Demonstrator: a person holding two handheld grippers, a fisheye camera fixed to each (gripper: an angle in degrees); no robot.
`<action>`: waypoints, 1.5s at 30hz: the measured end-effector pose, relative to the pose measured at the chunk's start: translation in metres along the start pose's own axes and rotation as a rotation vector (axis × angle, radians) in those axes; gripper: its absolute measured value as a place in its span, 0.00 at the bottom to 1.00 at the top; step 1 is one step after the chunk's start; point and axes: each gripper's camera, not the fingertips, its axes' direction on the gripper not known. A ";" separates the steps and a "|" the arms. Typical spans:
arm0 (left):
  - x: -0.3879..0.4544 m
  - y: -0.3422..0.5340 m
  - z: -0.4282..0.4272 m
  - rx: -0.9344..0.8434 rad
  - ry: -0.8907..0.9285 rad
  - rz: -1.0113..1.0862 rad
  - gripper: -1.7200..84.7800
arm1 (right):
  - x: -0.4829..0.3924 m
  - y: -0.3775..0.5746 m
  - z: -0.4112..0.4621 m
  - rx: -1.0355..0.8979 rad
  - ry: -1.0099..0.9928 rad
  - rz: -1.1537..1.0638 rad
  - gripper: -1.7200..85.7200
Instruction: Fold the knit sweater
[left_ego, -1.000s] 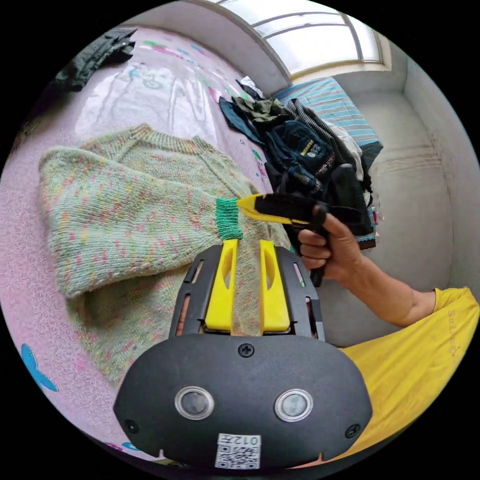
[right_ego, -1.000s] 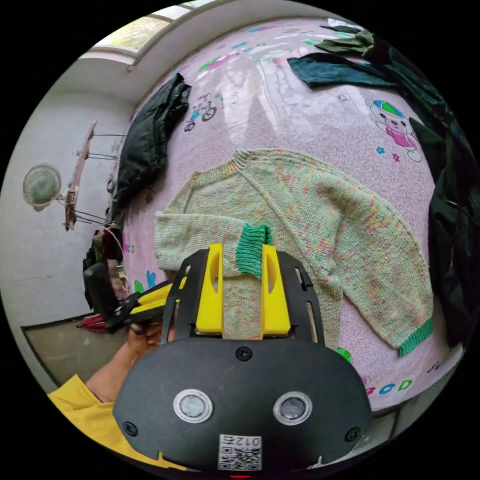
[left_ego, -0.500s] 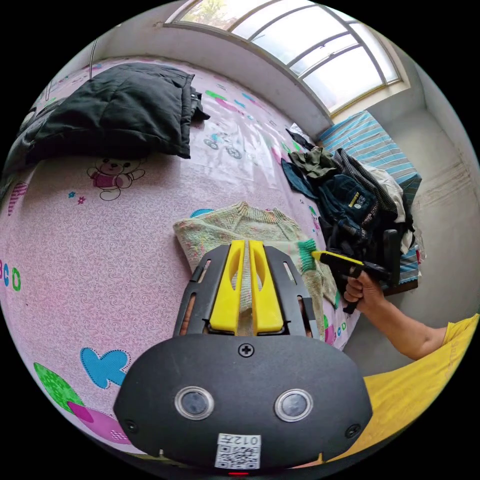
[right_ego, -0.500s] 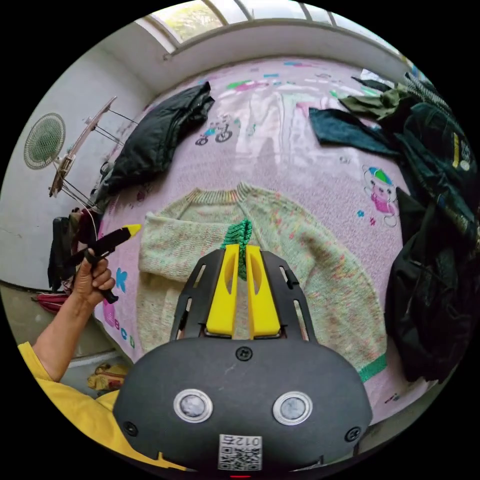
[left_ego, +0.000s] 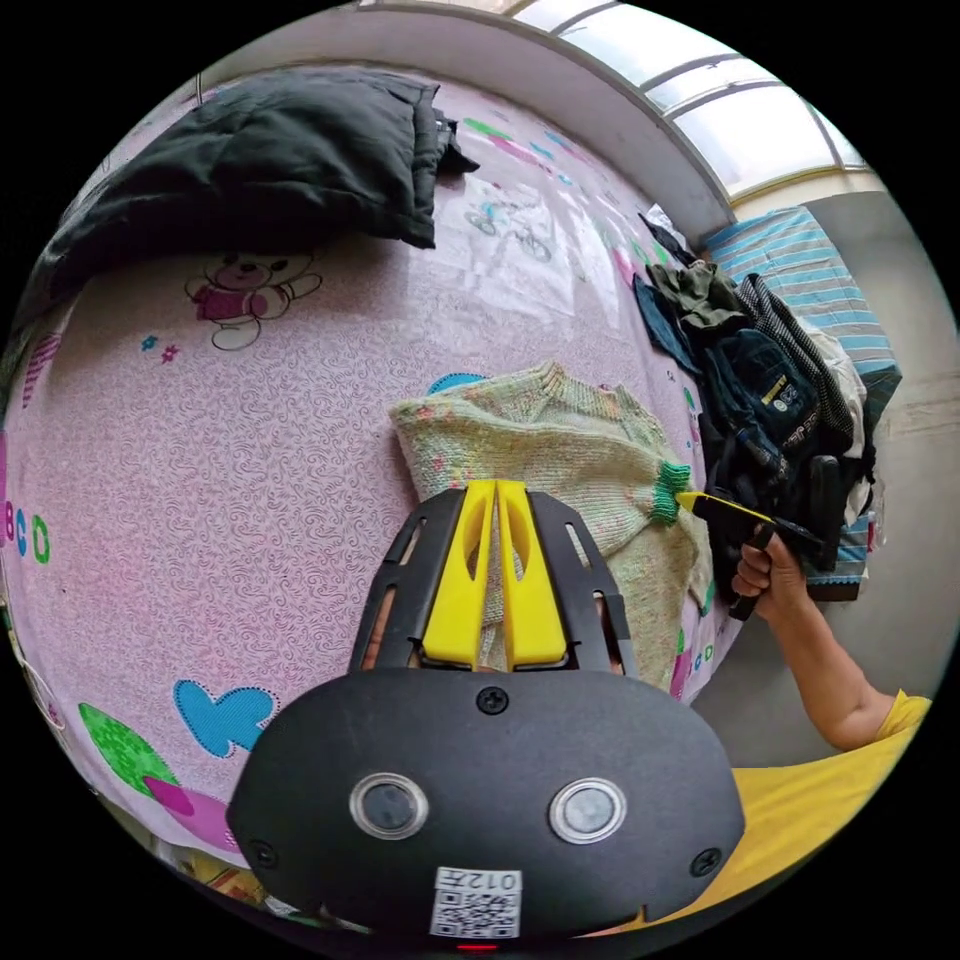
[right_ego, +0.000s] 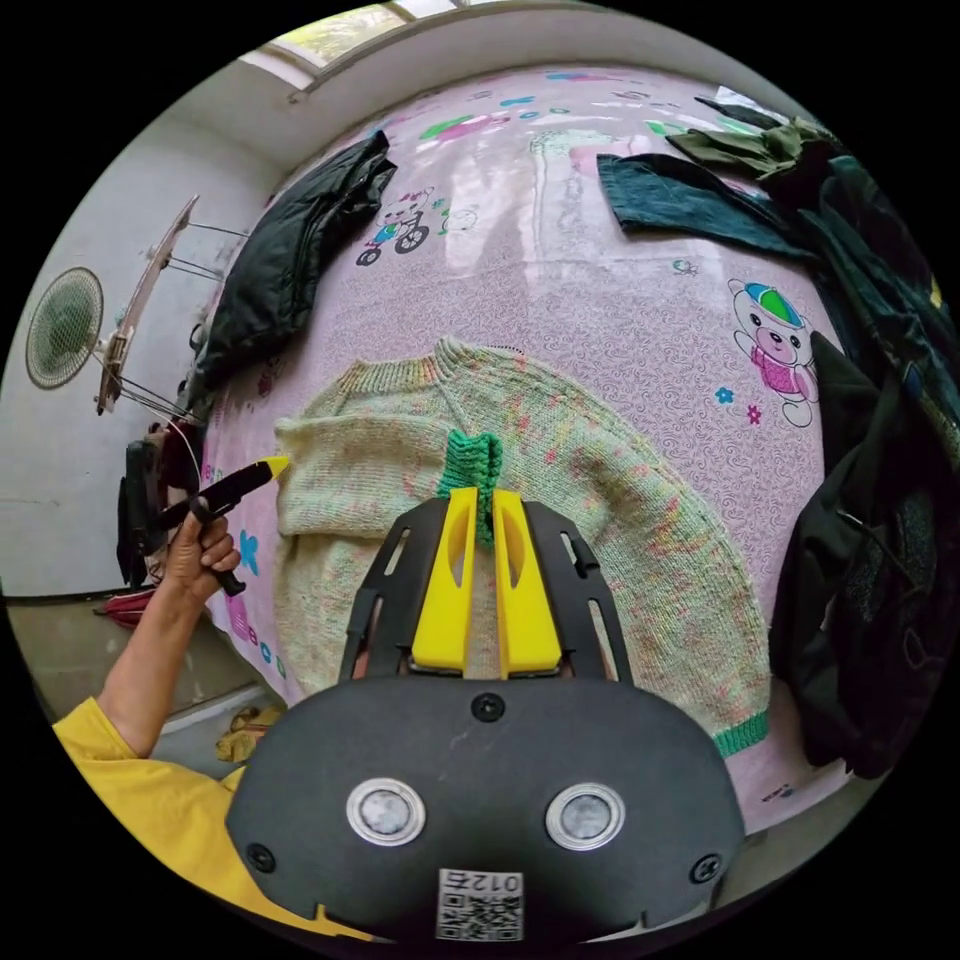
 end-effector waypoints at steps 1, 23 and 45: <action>0.004 -0.002 -0.007 0.029 0.001 0.017 0.02 | -0.003 0.001 -0.002 0.010 0.037 0.003 0.03; 0.042 0.027 -0.001 -0.044 0.006 0.105 0.02 | -0.112 0.068 0.035 0.042 0.167 -0.371 0.02; 0.010 0.096 0.011 0.180 -0.124 -0.344 0.02 | -0.106 0.078 -0.007 0.087 0.114 -0.240 0.02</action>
